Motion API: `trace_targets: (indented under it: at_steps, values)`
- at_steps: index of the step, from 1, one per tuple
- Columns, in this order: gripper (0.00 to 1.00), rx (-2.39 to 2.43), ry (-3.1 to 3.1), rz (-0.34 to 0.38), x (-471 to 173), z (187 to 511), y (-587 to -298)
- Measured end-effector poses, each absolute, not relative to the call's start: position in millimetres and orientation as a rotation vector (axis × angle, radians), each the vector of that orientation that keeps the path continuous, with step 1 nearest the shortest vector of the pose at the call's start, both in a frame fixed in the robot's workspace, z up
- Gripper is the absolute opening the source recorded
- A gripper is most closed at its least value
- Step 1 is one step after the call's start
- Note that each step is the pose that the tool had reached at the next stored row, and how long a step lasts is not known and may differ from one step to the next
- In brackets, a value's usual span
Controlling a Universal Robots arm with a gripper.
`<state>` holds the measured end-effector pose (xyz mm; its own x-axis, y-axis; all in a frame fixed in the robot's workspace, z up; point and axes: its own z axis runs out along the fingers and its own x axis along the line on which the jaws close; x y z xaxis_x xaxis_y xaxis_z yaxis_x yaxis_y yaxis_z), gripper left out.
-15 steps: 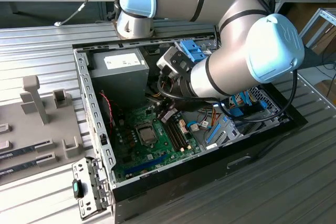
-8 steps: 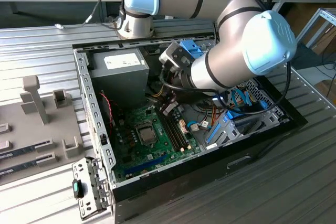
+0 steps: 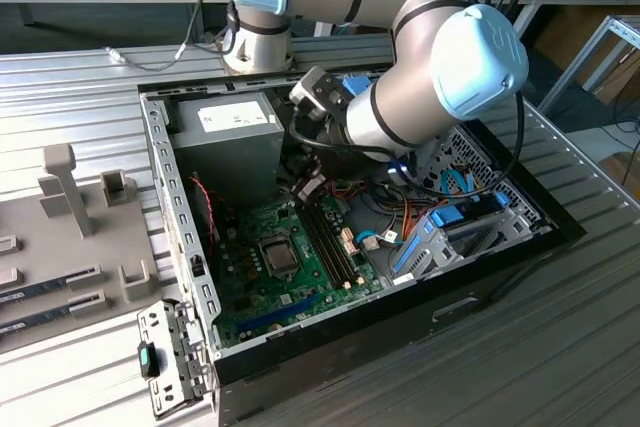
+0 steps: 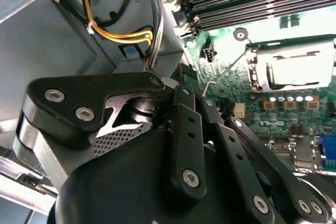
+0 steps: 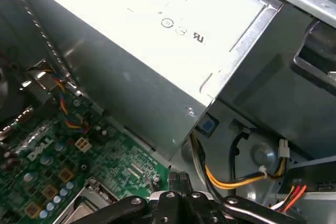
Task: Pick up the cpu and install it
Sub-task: 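Install the first cpu locking lever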
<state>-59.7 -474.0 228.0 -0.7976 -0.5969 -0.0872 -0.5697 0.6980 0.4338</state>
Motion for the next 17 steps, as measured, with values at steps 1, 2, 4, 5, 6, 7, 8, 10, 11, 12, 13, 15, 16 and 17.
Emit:
trace_targets:
  at_steps: [1,2,4,5,6,7,8,10,11,12,13,15,16,17]
  values:
    - [0.11,0.976,-2.839,-0.694,-61,227,-474]
    - [0.11,0.976,-2.839,-0.694,-63,226,-473]
    - [0.11,0.977,-2.839,-0.694,-67,225,-473]
    - [0.11,0.977,-2.838,-0.694,-69,225,-473]
    - [0.11,0.979,-2.838,-0.693,-69,225,-473]
    - [0.11,0.983,-2.836,-0.688,-69,225,-473]
    - [0.11,0.993,-2.83,-0.656,-70,225,-474]
    - [0.11,0.995,-2.828,-0.617,-70,225,-474]
    - [0.11,0.997,-2.826,-0.58,-71,225,-474]
    - [0.11,0.998,-2.824,-0.562,-71,225,-474]
    - [0.11,0.999,-2.822,-0.544,-71,225,-474]
    - [0.11,1.001,-2.819,-0.511,-71,225,-474]
    - [0.11,1.004,-2.816,-0.495,-71,226,-474]
    - [0.11,1.006,-2.815,-0.49,-71,228,-474]
